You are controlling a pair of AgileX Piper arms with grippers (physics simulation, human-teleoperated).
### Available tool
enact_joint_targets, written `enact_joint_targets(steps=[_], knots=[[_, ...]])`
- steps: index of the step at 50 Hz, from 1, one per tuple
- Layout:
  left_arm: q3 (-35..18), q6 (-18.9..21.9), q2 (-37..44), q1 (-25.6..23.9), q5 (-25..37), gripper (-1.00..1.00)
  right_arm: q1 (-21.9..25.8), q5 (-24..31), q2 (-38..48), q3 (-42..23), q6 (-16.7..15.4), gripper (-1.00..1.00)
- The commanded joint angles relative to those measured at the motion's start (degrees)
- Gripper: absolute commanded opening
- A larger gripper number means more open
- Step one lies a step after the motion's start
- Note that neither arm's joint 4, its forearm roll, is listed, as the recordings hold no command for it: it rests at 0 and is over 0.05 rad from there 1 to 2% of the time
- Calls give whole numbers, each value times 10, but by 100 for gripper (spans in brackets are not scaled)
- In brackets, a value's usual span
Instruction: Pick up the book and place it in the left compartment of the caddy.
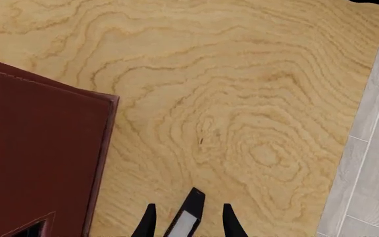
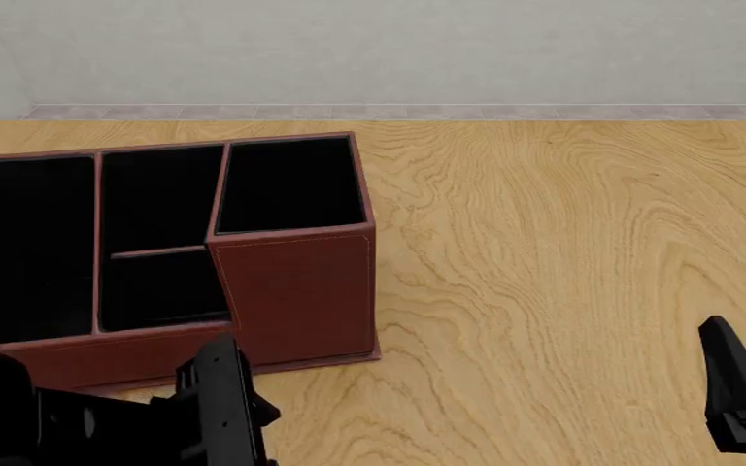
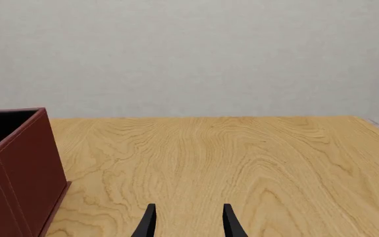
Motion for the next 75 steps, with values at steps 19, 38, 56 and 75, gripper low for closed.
enact_joint_targets(steps=[19, 38, 56, 75], knots=[[32, 22, 4, 22, -9, 100, 0, 1, 0, -2, -1, 100], [49, 24, 10, 22, -16, 100, -1, -1, 0, 0, 0, 100], [63, 28, 14, 24, -21, 100, 0, 0, 0, -1, 0, 100], [46, 22, -8, 31, 4, -100, 0, 1, 0, -1, 0, 100]])
